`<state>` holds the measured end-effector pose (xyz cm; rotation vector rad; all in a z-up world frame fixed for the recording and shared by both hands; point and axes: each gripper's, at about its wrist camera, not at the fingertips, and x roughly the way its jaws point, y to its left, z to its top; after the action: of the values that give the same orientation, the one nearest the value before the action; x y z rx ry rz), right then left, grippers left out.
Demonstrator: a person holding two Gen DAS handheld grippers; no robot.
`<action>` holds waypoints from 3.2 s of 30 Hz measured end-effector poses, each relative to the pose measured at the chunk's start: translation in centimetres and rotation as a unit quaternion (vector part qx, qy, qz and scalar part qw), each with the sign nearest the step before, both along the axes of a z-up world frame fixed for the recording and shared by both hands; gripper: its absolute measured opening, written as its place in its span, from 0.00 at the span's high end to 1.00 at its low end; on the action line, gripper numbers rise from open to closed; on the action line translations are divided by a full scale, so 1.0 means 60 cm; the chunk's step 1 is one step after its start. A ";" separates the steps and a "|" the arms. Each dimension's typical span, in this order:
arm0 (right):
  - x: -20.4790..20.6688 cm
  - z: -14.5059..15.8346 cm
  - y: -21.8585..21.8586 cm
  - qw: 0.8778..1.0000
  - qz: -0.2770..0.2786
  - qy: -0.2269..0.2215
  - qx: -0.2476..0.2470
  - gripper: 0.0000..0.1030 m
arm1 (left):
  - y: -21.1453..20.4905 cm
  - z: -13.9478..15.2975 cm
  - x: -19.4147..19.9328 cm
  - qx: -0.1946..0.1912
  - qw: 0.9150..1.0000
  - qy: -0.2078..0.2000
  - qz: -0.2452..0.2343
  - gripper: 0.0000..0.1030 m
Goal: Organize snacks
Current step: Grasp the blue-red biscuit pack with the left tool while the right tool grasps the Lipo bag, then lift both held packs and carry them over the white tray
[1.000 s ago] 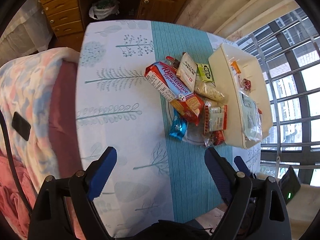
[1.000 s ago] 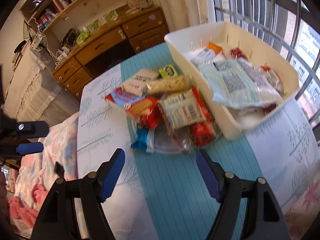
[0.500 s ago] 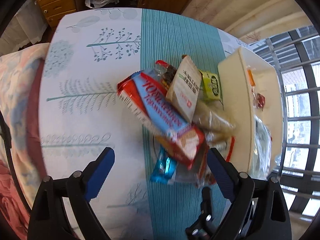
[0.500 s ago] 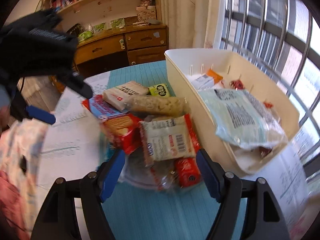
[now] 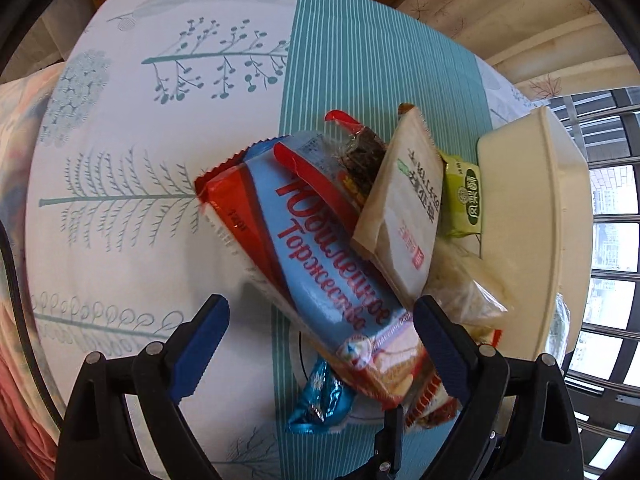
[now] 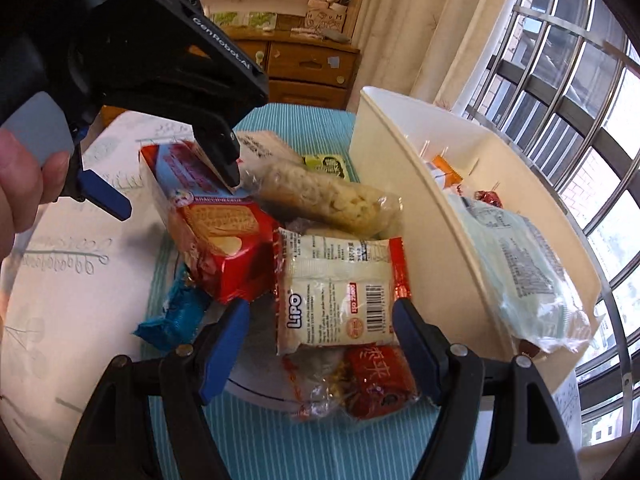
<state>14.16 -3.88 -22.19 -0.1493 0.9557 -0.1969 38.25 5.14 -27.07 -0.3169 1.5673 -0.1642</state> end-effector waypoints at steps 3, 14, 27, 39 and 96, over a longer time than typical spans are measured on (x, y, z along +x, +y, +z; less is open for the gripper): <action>0.004 -0.008 -0.002 1.000 -0.001 0.003 -0.010 0.31 | -0.005 -0.010 0.004 -0.005 1.000 -0.007 0.003 0.10; 0.011 -0.019 -0.003 1.000 0.002 0.012 -0.028 0.40 | -0.049 -0.042 0.048 0.021 1.000 -0.013 -0.010 0.09; 0.009 -0.013 -0.010 0.999 0.010 0.023 -0.026 0.55 | -0.064 -0.044 0.033 0.028 1.000 -0.007 -0.003 0.20; 0.001 0.005 -0.005 0.998 0.022 0.031 -0.047 0.82 | -0.059 -0.037 -0.005 0.051 0.999 0.012 -0.008 0.27; -0.127 0.311 -0.088 0.994 0.064 -0.050 0.069 0.86 | -0.015 0.316 -0.294 -0.007 0.996 -0.064 -0.061 0.48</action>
<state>6.53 -9.13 -3.55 -0.0722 0.8544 -0.0197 20.61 4.27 -8.11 -0.2179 1.4593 -0.2846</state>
